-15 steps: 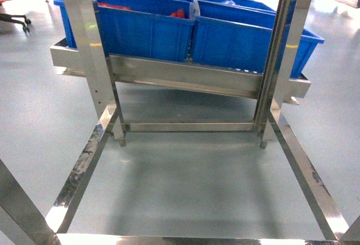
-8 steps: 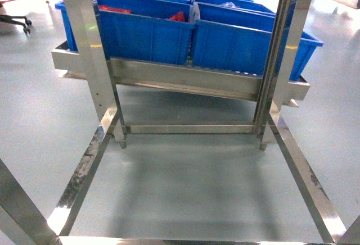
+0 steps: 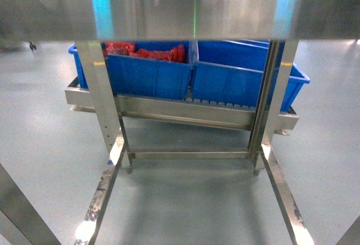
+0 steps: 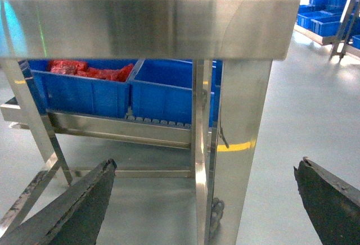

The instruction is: Pick capacitor and pack into box

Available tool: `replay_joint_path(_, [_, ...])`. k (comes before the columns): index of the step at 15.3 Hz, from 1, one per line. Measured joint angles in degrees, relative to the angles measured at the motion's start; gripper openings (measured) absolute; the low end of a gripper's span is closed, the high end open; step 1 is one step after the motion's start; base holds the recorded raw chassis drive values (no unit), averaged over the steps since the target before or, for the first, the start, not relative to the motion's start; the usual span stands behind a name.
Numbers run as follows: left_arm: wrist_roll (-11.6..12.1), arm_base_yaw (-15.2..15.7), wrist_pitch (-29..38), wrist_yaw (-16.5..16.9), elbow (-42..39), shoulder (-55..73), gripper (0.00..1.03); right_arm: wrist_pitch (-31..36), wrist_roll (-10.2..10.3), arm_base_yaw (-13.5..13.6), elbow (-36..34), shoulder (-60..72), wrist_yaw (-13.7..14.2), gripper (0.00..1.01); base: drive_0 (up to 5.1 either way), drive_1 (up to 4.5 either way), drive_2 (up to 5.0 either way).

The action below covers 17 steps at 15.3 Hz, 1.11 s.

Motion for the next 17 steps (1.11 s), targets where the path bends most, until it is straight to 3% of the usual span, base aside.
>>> replay_joint_path(5, [0.0, 0.0, 0.0, -0.1, 0.0, 0.0, 0.92, 0.1, -0.1, 0.0, 0.0, 0.0, 0.0, 0.98, 0.0, 0.00, 0.0])
replay_joint_path(9, [0.0, 0.0, 0.0, 0.0, 0.0, 0.0, 0.67, 0.0, -0.1, 0.0, 0.0, 0.0, 0.0, 0.98, 0.0, 0.00, 0.0])
replay_joint_path(12, [0.0, 0.0, 0.0, 0.0, 0.0, 0.0, 0.36, 0.0, 0.0, 0.0, 0.0, 0.0, 0.0, 0.98, 0.0, 0.00, 0.0])
replay_joint_path(13, [-0.1, 0.0, 0.0, -0.1, 0.0, 0.0, 0.34, 0.0, -0.1, 0.0, 0.0, 0.0, -0.1, 0.98, 0.0, 0.00, 0.0])
replay_joint_path(14, [0.0, 0.0, 0.0, -0.1, 0.0, 0.0, 0.44, 0.1, -0.1, 0.0, 0.0, 0.0, -0.1, 0.98, 0.0, 0.00, 0.0])
replay_joint_path(15, [0.0, 0.0, 0.1, 0.0, 0.0, 0.0, 0.45, 0.1, -0.1, 0.0, 0.0, 0.0, 0.0, 0.98, 0.0, 0.00, 0.0])
replay_joint_path(17, [0.0, 0.0, 0.2, 0.0, 0.0, 0.0, 0.23, 0.2, 0.0, 0.0, 0.0, 0.0, 0.0, 0.98, 0.0, 0.00, 0.0])
